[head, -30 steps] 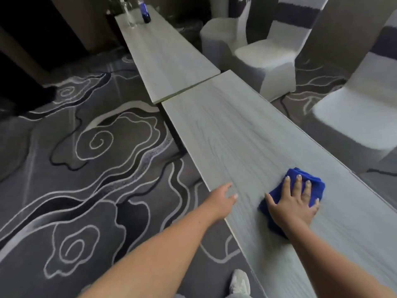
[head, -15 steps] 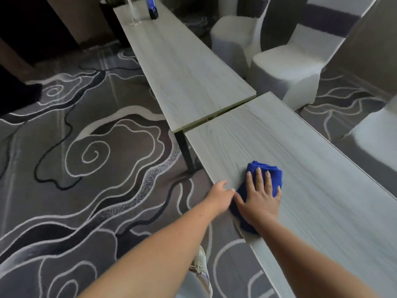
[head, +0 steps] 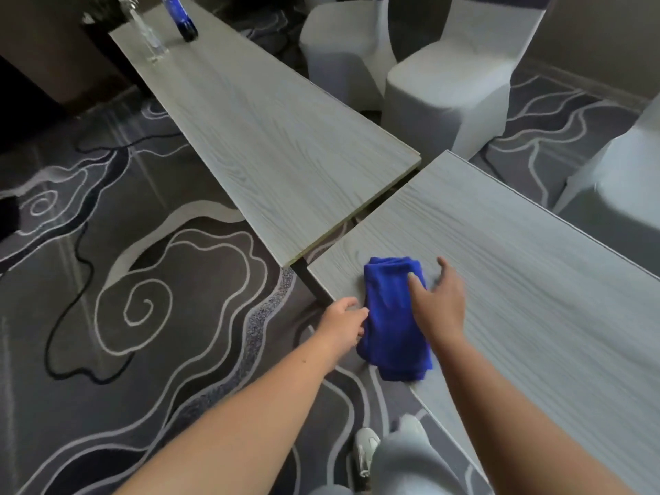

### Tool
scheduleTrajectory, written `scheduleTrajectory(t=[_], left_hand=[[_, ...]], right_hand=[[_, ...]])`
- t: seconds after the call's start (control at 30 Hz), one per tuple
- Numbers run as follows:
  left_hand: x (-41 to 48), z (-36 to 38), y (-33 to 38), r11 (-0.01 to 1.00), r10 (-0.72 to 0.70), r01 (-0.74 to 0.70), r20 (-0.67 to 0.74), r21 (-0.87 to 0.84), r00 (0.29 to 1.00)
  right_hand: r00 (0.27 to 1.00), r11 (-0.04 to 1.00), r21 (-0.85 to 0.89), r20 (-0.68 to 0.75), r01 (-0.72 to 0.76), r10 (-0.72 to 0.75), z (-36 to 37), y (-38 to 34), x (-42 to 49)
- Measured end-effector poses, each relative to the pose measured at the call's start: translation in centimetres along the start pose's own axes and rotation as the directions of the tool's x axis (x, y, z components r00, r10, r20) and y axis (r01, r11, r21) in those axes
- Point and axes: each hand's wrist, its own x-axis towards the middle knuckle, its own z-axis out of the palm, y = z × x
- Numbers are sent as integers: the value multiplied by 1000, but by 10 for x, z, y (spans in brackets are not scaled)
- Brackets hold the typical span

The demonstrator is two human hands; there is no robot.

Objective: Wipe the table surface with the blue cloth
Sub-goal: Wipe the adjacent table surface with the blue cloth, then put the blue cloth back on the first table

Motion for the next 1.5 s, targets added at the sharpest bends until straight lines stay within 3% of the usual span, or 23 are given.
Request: scheduleTrajectory(t=[0.07, 0.2, 0.27, 0.37, 0.53, 0.6, 0.67, 0.73, 0.87, 1.07, 1.17, 1.23, 1.3, 1.4, 1.5], left_hand=[[4, 2, 4, 1000, -11, 11, 0, 25, 1000], [11, 2, 13, 994, -4, 2, 18, 112, 1000], [10, 0, 13, 993, -21, 14, 60, 118, 998], [9, -9, 6, 999, -41, 43, 135, -11, 990], [28, -35, 20, 988, 69, -24, 294, -154, 953], [42, -52, 32, 971, 157, -97, 277, -218, 948], [59, -76, 44, 942, 233, -153, 251, -300, 940], [78, -107, 59, 923, 269, -150, 316, -354, 910], [121, -169, 97, 941, 219, -94, 373, -324, 902], [185, -230, 145, 961, 155, -80, 277, -264, 948], [205, -235, 154, 984, 103, -76, 168, -159, 980], [212, -234, 155, 970, 134, -142, 54, 198, 989], [213, -234, 156, 816, 201, -186, 34, 548, 979], [209, -233, 164, 729, 275, -222, 21, 647, 961], [195, -227, 176, 723, 423, -345, 11, 598, 906]], right_hand=[[982, 987, -62, 109, -149, 155, -7, -8, 18], [883, 977, -165, 425, -139, 197, 1, -31, 45], [841, 972, -228, 512, -64, 176, 4, -40, 49], [833, 927, -307, 554, 217, -11, 7, -53, 45], [726, 984, -85, 685, 158, -58, 18, -105, 43], [698, 990, 44, 705, 134, -125, 30, -136, 48], [705, 984, 164, 690, 63, -160, 46, -166, 55], [735, 954, 292, 661, -71, -148, 67, -193, 68], [814, 849, 467, 575, -245, -82, 116, -237, 109], [861, 877, 415, 509, -245, 0, 170, -252, 167], [855, 911, 254, 490, -324, 168, 179, -243, 186], [884, 941, 118, 395, -318, 249, 176, -235, 191], [904, 953, 77, 347, -292, 249, 168, -231, 190], [890, 957, 52, 385, -285, 244, 152, -229, 180], [897, 944, 104, 359, -312, 257, 132, -222, 160]])
